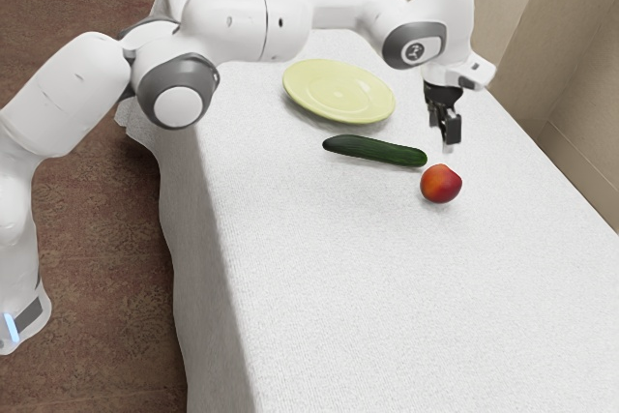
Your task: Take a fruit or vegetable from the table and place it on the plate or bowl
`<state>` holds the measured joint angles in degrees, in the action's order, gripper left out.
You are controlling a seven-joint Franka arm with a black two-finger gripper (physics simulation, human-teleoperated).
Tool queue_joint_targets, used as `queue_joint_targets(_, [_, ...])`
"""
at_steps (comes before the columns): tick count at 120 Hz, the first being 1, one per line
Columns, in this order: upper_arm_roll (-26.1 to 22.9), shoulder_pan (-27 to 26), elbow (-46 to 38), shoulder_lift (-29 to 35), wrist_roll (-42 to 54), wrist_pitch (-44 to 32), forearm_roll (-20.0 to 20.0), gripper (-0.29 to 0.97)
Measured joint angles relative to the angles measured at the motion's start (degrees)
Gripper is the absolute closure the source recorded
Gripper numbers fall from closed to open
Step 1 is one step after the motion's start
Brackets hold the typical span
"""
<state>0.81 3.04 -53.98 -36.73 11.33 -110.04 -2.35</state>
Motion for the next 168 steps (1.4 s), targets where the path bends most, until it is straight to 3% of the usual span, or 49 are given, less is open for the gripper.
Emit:
queue_joint_targets(62, [-3.0, 3.0, 0.6, -6.2, 4.5, -8.2, -5.6, 0.00])
queue_joint_targets(133, [-4.8, 4.1, 2.6, -12.5, 6.8, -10.2, -7.8, 0.00])
queue_joint_targets(168, [-4.8, 4.0, 2.6, -12.1, 6.8, -11.1, -8.2, 0.33])
